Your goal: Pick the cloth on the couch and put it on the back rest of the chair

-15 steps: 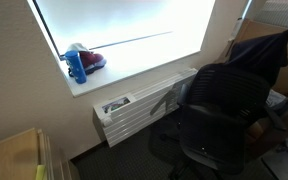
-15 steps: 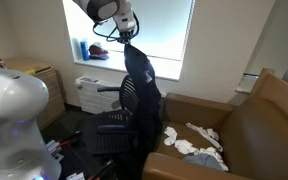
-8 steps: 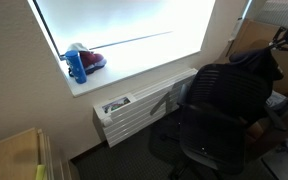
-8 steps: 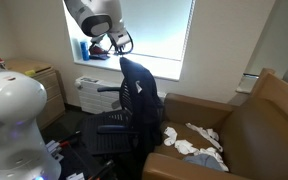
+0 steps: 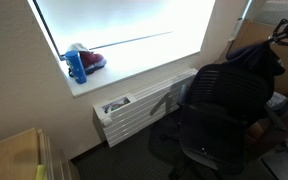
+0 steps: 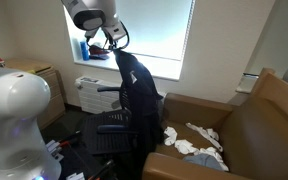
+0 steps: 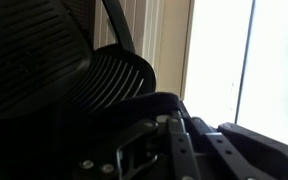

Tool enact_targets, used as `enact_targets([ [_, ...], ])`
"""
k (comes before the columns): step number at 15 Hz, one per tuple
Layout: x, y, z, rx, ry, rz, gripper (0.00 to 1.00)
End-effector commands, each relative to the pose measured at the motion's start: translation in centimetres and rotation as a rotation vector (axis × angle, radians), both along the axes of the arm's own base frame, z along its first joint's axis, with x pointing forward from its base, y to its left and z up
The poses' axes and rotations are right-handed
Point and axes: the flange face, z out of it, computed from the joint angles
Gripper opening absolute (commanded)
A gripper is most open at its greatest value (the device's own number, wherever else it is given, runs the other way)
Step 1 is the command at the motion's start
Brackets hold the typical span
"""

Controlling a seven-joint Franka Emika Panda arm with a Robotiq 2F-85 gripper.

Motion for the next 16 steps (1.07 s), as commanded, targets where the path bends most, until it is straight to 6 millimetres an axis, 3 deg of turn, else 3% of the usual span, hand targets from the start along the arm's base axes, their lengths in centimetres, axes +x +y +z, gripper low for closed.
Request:
enact_targets([
  [1,-1.3,0.8,2.3,0.054,0.072,0.131,0.01],
  [6,-2.9,3.6,4.2,0.002,0.305,0.302,0.01],
  [9,-1.6,4.1,3.5,-0.006,0.477,0.352,0.01],
  [11,0.1,3.3,0.4,-0.009,0.586,0.364,0.01],
  [15,2.2,1.2,-11.0,-0.086,0.776,0.252,0.01],
  [16,1.0,1.1,-6.9,-0.057,0.704,0.288,0.28],
])
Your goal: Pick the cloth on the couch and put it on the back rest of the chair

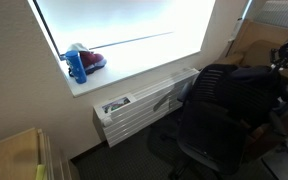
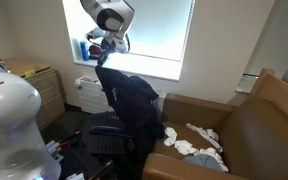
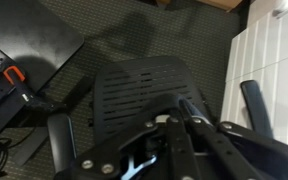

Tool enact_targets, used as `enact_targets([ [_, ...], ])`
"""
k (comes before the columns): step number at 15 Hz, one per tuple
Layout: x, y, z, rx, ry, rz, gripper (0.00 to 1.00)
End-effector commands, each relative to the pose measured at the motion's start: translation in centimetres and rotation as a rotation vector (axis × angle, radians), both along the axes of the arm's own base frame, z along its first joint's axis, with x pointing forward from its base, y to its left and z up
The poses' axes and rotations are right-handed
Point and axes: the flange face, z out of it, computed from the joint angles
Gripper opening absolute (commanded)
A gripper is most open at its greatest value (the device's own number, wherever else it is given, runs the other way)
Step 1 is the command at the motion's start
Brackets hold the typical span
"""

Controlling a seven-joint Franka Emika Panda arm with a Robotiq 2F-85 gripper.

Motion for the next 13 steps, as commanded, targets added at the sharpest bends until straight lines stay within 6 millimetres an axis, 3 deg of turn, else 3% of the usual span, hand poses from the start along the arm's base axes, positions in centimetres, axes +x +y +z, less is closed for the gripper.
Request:
enact_targets([
  [1,0.4,-0.2,-1.9,-0.011,0.028,-0.001,0.04],
  [2,0.5,-0.2,-2.5,-0.012,0.037,0.002,0.1],
  [5,0.5,0.3,-0.6,-0.005,0.001,0.006,0.28],
  [7,0.3,0.3,0.3,-0.002,-0.014,0.006,0.28],
  [13,0.3,0.3,0.3,-0.002,-0.014,0.006,0.28],
])
